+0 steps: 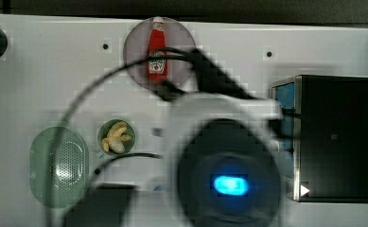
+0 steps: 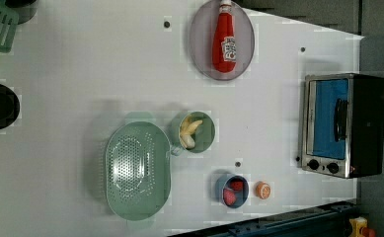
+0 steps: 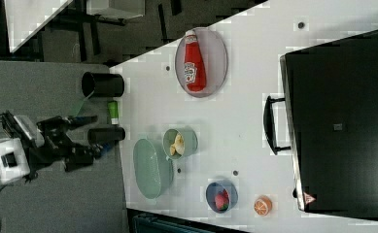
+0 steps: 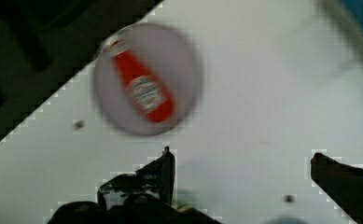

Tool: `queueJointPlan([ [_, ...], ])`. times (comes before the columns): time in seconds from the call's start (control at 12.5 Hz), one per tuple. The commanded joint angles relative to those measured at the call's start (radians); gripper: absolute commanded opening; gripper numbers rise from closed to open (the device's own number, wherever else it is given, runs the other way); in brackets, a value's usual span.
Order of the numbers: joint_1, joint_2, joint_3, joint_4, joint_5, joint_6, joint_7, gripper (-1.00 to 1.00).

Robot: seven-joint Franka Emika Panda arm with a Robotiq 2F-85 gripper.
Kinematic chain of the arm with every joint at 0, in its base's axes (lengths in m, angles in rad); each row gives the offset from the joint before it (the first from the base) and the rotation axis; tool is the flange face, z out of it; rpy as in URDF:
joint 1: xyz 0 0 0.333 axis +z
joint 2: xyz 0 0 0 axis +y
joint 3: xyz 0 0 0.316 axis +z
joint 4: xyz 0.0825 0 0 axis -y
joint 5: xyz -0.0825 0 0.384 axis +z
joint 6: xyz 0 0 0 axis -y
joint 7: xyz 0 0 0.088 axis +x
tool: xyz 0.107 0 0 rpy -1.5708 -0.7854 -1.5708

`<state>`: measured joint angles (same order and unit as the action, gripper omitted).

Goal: Pick Banana and place it in mug.

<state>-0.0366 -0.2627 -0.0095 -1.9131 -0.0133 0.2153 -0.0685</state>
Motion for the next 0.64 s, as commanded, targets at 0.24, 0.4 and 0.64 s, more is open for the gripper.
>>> queueJointPlan([
  [0.24, 0.012, 0.029, -0.085, 0.013, 0.006, -0.136, 0.022, 1.0],
  [0.4, 0.012, 0.035, -0.092, 0.006, 0.006, -0.133, 0.022, 1.0],
  [0.64, 0.012, 0.049, -0.09, 0.006, 0.006, -0.133, 0.023, 1.0],
])
